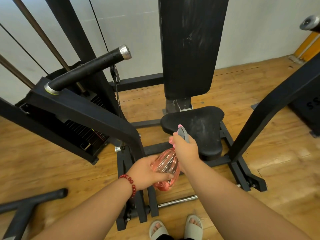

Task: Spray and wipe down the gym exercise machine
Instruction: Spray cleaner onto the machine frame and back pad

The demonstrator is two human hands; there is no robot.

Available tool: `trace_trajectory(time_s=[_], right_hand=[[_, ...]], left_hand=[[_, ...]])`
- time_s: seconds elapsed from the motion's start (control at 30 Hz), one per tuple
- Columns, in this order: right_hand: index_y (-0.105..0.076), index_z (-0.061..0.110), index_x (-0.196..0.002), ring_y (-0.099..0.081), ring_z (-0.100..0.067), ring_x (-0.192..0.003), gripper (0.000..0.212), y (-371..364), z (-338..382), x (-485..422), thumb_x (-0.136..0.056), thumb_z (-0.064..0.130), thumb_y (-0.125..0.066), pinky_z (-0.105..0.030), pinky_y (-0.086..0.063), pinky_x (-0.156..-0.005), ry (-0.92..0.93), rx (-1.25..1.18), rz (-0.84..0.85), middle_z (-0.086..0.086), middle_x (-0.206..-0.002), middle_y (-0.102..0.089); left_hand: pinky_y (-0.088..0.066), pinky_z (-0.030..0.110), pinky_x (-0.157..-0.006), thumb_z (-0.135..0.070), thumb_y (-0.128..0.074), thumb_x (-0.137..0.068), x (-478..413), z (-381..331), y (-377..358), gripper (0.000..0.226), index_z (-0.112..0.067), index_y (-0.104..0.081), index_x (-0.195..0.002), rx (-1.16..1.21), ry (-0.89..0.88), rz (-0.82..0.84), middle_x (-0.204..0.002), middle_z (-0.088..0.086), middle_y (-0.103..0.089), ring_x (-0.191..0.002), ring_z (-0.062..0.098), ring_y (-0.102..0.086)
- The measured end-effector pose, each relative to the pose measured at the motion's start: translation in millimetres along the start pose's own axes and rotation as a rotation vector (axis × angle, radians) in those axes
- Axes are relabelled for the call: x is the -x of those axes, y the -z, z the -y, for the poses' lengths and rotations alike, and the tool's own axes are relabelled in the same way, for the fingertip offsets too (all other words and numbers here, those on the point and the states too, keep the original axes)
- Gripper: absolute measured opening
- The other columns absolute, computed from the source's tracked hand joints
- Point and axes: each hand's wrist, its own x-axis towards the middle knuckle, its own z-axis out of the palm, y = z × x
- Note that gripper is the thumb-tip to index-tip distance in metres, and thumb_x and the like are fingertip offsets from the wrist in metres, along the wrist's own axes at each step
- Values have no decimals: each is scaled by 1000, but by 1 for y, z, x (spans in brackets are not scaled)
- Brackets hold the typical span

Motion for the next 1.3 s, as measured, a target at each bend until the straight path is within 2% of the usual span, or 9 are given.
trace_trajectory(time_s=[0.13, 0.23, 0.43, 0.57, 0.67, 0.87, 1.0, 1.17, 1.3], right_hand=[[-62, 27, -86, -52, -12, -78, 16, -2, 0, 1, -89, 11, -62, -32, -45, -79, -33, -26, -11, 3, -84, -55], [-58, 31, -79, -55, -18, -83, 24, -3, 0, 3, -87, 10, -62, -41, -50, -87, -68, -40, -42, -1, -85, -56], [-58, 25, -84, -56, -15, -72, 18, 3, -3, 1, -91, 8, -57, -26, -47, -66, -110, -91, -109, -5, -77, -62], [-55, 30, -77, -58, -21, -87, 23, 10, -5, -4, -89, 12, -62, -42, -51, -90, -166, -74, -89, -2, -85, -61], [-55, 32, -78, -60, -24, -93, 24, 21, -5, -9, -88, 13, -66, -45, -49, -97, -199, -78, -98, -3, -89, -60], [-57, 22, -80, -49, -13, -64, 17, 62, -2, -32, -90, 9, -57, -28, -43, -70, -224, -110, -126, -3, -72, -58], [-63, 23, -91, -57, -15, -74, 10, 103, -1, -44, -90, 14, -61, -34, -50, -82, -270, -115, -106, -1, -79, -62], [-58, 30, -105, -59, -16, -81, 24, 161, 1, -63, -91, 11, -65, -34, -50, -88, -273, -137, -105, 0, -86, -63], [-60, 30, -111, -59, -18, -78, 31, 195, 4, -76, -91, 7, -61, -29, -49, -78, -258, -165, -168, -11, -87, -66]], left_hand=[[-55, 19, -78, -44, -83, -69, -2, 4, 4, 44, -39, -61, -108, -33, 0, 4, -98, -16, -70, -89, -3, -65], [-54, 17, -78, -43, -83, -70, -1, 4, 5, 42, -42, -59, -106, -40, -8, 21, -99, -16, -69, -90, -3, -65], [-54, 17, -74, -44, -82, -71, -4, 2, 0, 39, -38, -61, -103, -64, 5, 66, -97, -13, -70, -86, -2, -66], [-55, 22, -81, -44, -81, -72, -11, -1, -3, 45, -33, -63, -112, -95, 30, 79, -100, -12, -71, -90, 0, -67], [-55, 22, -82, -46, -81, -70, -18, -6, -11, 47, -34, -63, -112, -115, 44, 90, -101, -13, -70, -90, 0, -66], [-56, 24, -82, -44, -82, -71, -34, -27, -51, 38, -32, -66, -104, -97, 93, 98, -96, -10, -72, -85, 1, -68], [-54, 20, -81, -40, -83, -72, -46, -48, -85, 34, -32, -66, -100, -86, 129, 102, -94, -12, -72, -84, -1, -67], [-56, 26, -84, -47, -84, -66, -66, -73, -133, 41, -29, -67, -99, -90, 176, 148, -91, -13, -72, -85, 1, -67], [-56, 31, -86, -60, -79, -55, -77, -94, -167, 51, -33, -67, -96, -94, 188, 161, -92, -15, -72, -86, 2, -68]])
